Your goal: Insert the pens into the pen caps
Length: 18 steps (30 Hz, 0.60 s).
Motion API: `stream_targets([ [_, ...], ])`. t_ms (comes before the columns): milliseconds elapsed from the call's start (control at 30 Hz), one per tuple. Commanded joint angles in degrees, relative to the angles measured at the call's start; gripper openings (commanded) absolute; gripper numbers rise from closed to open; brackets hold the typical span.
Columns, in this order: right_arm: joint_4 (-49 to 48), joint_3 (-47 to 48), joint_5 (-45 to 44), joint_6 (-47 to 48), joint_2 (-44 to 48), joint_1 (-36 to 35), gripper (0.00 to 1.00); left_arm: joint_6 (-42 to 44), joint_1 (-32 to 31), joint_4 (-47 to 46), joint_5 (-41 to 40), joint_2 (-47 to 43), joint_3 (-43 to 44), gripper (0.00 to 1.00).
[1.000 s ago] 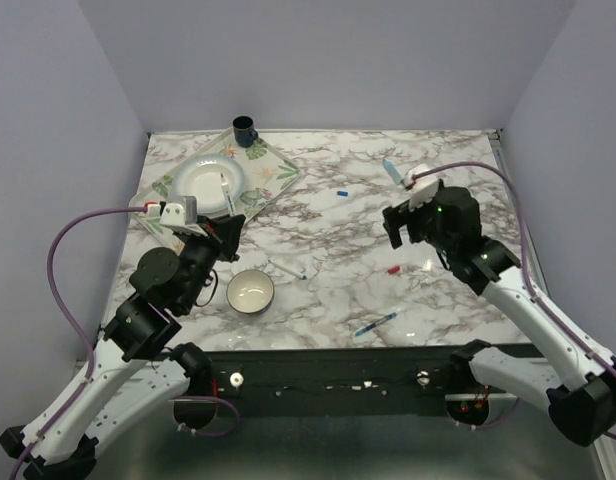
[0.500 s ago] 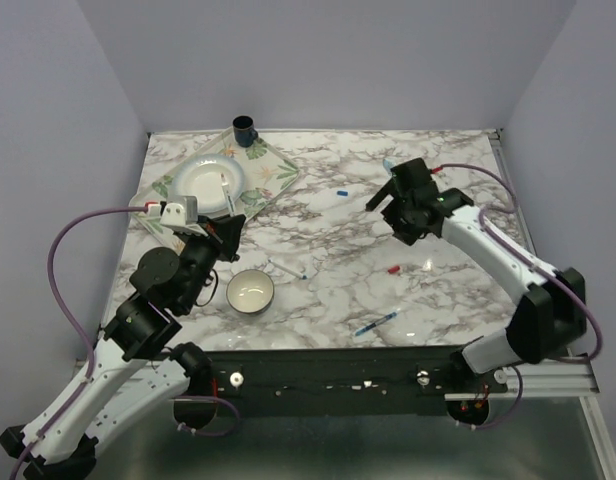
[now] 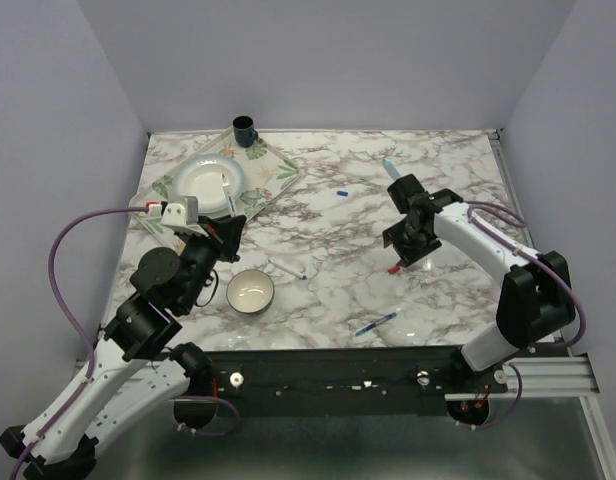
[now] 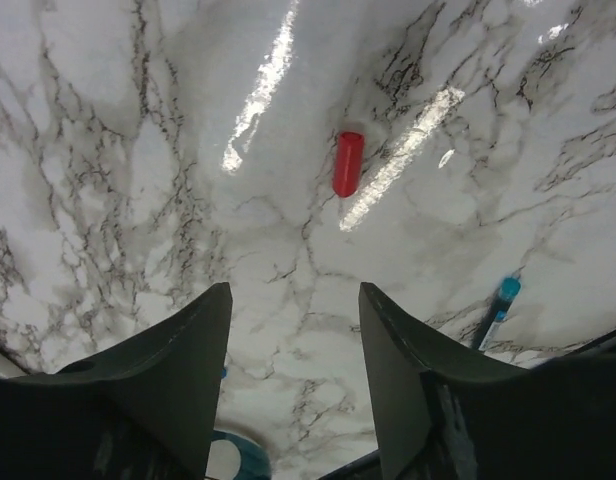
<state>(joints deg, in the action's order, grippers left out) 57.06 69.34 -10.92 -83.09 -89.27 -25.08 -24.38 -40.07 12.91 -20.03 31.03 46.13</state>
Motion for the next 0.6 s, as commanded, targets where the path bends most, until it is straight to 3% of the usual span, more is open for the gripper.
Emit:
stream_targets([
  [0,-2.28,-5.00,3.18,-7.35,-3.01,0.91,0.60,0.65,0.26,-1.39,0.43,-0.44,-0.60,0.00],
  [233,-5.21,-7.55,-3.93,-11.92,-3.01,1.44,0.63,0.56,0.35,-1.48,1.22,-0.09,-0.51,0.00],
  [567,-10.55,-11.24,-0.51,-11.92,-7.57,3.11,0.59,0.56,0.35,-1.57,1.14,0.35,-0.60,0.00],
])
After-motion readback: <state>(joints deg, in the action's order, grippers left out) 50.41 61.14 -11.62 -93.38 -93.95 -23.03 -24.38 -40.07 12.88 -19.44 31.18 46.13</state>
